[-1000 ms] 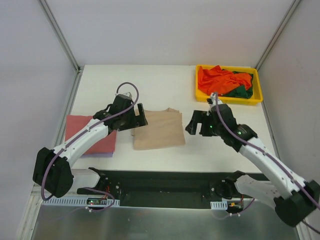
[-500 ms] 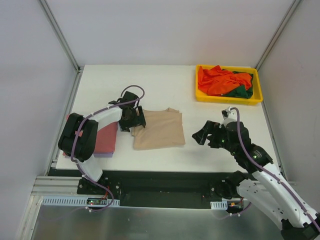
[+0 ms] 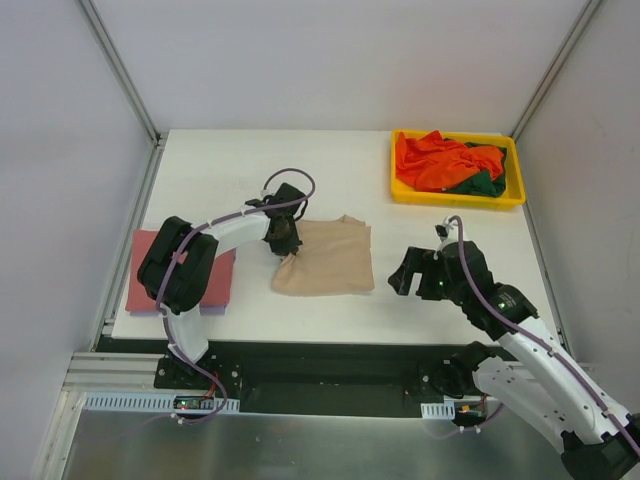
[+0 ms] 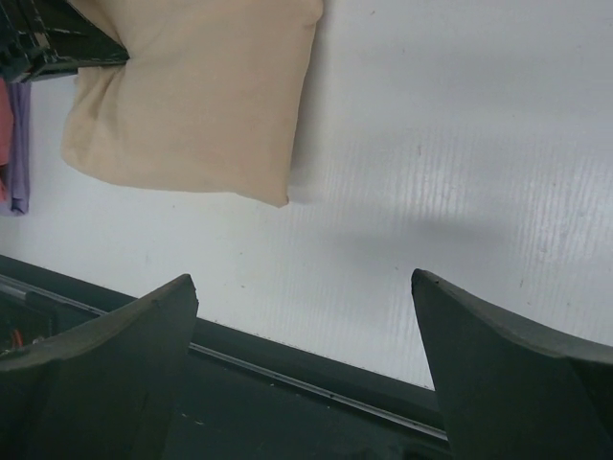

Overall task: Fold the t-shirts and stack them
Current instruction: Put the neatly folded tshirt into the corner of the board with the left arm

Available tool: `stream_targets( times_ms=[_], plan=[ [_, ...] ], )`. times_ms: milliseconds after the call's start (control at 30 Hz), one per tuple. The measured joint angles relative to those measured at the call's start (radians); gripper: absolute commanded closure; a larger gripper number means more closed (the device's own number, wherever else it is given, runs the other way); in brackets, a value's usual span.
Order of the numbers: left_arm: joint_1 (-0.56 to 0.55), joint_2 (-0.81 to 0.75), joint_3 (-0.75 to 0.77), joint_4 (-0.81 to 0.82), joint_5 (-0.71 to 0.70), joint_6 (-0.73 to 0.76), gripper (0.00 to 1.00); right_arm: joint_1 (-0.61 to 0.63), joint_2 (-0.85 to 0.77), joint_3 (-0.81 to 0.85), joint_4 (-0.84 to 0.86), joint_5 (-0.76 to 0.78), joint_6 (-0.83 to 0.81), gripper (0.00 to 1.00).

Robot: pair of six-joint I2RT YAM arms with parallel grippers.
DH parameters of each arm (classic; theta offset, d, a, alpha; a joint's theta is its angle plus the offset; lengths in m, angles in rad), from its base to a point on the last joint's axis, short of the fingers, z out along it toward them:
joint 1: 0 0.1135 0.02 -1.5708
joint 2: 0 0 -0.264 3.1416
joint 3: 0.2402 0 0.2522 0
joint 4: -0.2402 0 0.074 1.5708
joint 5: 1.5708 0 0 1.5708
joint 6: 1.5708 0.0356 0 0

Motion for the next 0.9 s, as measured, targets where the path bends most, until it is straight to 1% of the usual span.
stream_targets(
  times_ms=[200,333,400,533,633,767,900],
  plan=[
    [-0.018,0.04,0.079,-0.061,-0.06,0.024,1.0,-0.002,-0.015,0.0,-0.04,0.039,-0.064,0.04],
    [-0.039,0.024,0.085,-0.099,-0.195,0.124,1.0,-0.003,-0.057,0.0,-0.06,0.082,-0.127,0.04],
    [-0.045,-0.011,0.075,-0.116,-0.26,0.193,1.0,-0.004,-0.071,-0.001,-0.074,0.108,-0.152,0.04],
    [-0.047,-0.182,0.018,-0.144,-0.361,0.333,1.0,-0.004,-0.08,-0.015,-0.084,0.171,-0.183,0.04],
    [-0.058,-0.332,-0.025,-0.157,-0.428,0.397,1.0,-0.005,-0.08,-0.023,-0.095,0.213,-0.192,0.04],
    [-0.094,-0.505,-0.076,-0.226,-0.494,0.442,1.0,-0.006,-0.08,-0.024,-0.093,0.236,-0.203,0.04],
    [-0.104,-0.603,-0.084,-0.306,-0.51,0.479,1.0,-0.007,-0.077,-0.027,-0.089,0.236,-0.212,0.04]
  ],
)
